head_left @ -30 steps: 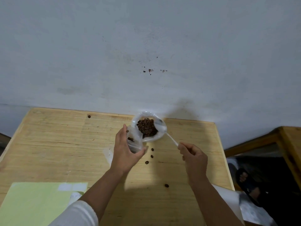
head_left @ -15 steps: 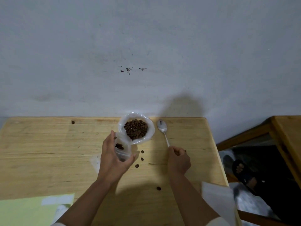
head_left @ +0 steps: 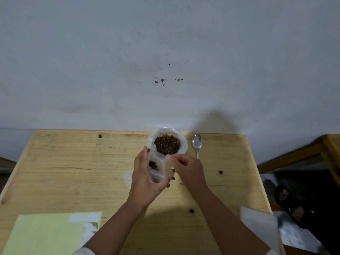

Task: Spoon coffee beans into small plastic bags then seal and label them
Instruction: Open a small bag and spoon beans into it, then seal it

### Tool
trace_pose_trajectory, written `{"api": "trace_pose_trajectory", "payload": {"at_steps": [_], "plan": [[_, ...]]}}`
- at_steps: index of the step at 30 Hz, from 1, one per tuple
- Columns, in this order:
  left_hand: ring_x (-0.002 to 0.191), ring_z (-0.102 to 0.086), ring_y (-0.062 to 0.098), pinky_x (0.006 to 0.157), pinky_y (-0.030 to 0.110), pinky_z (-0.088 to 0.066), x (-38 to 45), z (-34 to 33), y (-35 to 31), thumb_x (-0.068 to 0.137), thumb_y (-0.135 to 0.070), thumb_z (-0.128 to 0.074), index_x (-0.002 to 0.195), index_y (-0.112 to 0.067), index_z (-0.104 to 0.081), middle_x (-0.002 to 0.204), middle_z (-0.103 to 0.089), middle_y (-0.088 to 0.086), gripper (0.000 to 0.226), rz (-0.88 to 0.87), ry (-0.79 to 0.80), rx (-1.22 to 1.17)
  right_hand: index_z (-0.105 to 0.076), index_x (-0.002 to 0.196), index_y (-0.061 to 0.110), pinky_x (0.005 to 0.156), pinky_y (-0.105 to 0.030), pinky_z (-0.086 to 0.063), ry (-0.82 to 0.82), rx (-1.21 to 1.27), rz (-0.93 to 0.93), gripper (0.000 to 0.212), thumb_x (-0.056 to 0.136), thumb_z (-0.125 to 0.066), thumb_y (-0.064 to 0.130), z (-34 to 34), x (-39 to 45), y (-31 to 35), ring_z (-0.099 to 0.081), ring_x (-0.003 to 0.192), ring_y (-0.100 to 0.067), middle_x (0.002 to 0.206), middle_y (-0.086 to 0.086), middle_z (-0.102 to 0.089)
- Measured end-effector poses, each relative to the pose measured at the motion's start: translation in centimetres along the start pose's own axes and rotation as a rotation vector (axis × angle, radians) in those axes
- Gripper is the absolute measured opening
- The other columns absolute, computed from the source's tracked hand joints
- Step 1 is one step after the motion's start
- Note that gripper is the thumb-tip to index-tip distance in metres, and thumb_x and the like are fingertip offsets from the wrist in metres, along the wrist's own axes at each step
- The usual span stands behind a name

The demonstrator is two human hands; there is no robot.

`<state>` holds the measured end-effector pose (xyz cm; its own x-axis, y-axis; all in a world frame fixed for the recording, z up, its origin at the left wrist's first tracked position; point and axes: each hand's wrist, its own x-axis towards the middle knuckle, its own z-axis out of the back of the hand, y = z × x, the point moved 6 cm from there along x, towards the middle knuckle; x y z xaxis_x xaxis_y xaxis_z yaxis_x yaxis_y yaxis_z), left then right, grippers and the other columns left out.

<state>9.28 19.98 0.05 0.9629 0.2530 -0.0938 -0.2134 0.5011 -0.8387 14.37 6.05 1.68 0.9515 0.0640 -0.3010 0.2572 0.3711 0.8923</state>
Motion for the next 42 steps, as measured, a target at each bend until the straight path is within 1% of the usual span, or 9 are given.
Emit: {"api": "trace_pose_trajectory", "payload": {"at_steps": [8, 11, 15, 19, 23, 28, 33, 38, 42], "plan": [[0.122, -0.020, -0.007, 0.097, 0.002, -0.017, -0.7, 1.8, -0.5, 0.053, -0.040, -0.088, 0.150, -0.025, -0.003, 0.134, -0.018, -0.020, 0.129, 0.018, 0.016, -0.082, -0.072, 0.077, 0.018, 0.060, -0.013, -0.042, 0.109, -0.279, 0.148, 0.012, 0.083, -0.062, 0.020, -1.6, 0.6, 4.1, -0.053, 0.057, 0.001, 0.063, 0.012, -0.063], [0.121, -0.026, -0.005, 0.099, 0.011, -0.023, -0.7, 3.1, -0.2, 0.065, -0.032, -0.083, 0.149, -0.027, -0.012, 0.132, -0.027, -0.018, 0.110, 0.041, -0.005, -0.102, -0.069, 0.070, 0.012, 0.061, -0.019, -0.042, 0.124, -0.318, 0.211, 0.015, 0.082, -0.060, 0.017, -1.7, 0.4, 5.4, -0.050, 0.056, -0.003, 0.062, 0.004, -0.063], [0.107, -0.045, -0.008, 0.087, -0.003, -0.029, -0.6, 4.7, 0.2, 0.085, -0.026, -0.067, 0.141, -0.029, -0.038, 0.119, -0.048, -0.015, 0.063, 0.001, -0.113, -0.121, -0.066, 0.067, 0.009, 0.060, -0.022, -0.040, 0.169, -0.316, 0.247, 0.017, 0.082, -0.060, 0.016, -1.8, 0.3, 6.2, -0.048, 0.055, -0.005, 0.059, 0.001, -0.061], [0.097, -0.052, -0.015, 0.083, 0.003, -0.041, -0.4, 5.6, -0.1, 0.091, -0.019, -0.060, 0.122, -0.035, -0.057, 0.105, -0.059, -0.020, 0.035, 0.007, -0.179, -0.239, -0.072, 0.074, 0.017, 0.066, -0.027, -0.047, 0.164, -0.245, 0.208, 0.014, 0.082, -0.061, 0.020, -1.6, -0.1, 6.0, -0.058, 0.065, -0.013, 0.072, 0.001, -0.069], [0.097, -0.055, -0.013, 0.084, 0.007, -0.045, -0.3, 6.1, 0.4, 0.091, -0.016, -0.058, 0.114, -0.032, -0.062, 0.105, -0.062, -0.021, 0.028, 0.085, -0.243, -0.384, -0.074, 0.084, 0.025, 0.074, -0.025, -0.051, 0.099, -0.036, 0.194, 0.008, 0.085, -0.066, 0.027, -0.4, -1.3, 5.3, -0.066, 0.080, -0.017, 0.084, 0.004, -0.073], [0.095, -0.061, 0.003, 0.075, 0.007, -0.047, -0.4, 6.5, 0.6, 0.091, -0.018, -0.059, 0.104, -0.030, -0.064, 0.101, -0.067, -0.009, 0.019, 0.146, -0.274, -0.481, -0.069, 0.086, 0.020, 0.076, -0.025, -0.054, 0.041, 0.164, 0.226, 0.014, 0.079, -0.071, 0.008, 0.2, -2.4, 4.6, -0.067, 0.082, -0.020, 0.085, -0.006, -0.072], [0.086, -0.066, 0.014, 0.077, 0.024, -0.052, -0.5, 7.5, -0.5, 0.087, -0.023, -0.064, 0.107, -0.040, -0.056, 0.091, -0.068, -0.003, 0.027, 0.058, -0.269, -0.539, -0.050, 0.076, 0.020, 0.057, -0.015, -0.047, -0.059, 0.073, 0.333, 0.024, 0.082, -0.067, 0.005, 0.8, -2.2, 5.9, -0.056, 0.061, -0.008, 0.067, 0.001, -0.060], [0.069, -0.061, 0.018, 0.065, 0.025, -0.049, -0.2, 8.6, -1.2, 0.089, -0.016, -0.062, 0.083, -0.034, -0.061, 0.073, -0.065, -0.003, 0.019, -0.014, -0.255, -0.456, -0.065, 0.074, 0.021, 0.062, -0.010, -0.045, 0.067, -0.016, 0.373, 0.017, 0.082, -0.068, 0.007, 0.3, -2.0, 6.6, -0.053, 0.063, 0.002, 0.065, 0.010, -0.060], [0.072, -0.062, 0.012, 0.070, 0.024, -0.052, 0.0, 8.9, -1.2, 0.089, -0.017, -0.062, 0.088, -0.030, -0.071, 0.078, -0.070, -0.007, 0.016, -0.047, -0.079, -0.413, -0.070, 0.077, 0.025, 0.065, -0.009, -0.046, 0.107, -0.035, 0.331, 0.018, 0.081, -0.069, 0.008, 0.6, -1.5, 7.0, -0.057, 0.065, 0.002, 0.068, 0.012, -0.066]]}}
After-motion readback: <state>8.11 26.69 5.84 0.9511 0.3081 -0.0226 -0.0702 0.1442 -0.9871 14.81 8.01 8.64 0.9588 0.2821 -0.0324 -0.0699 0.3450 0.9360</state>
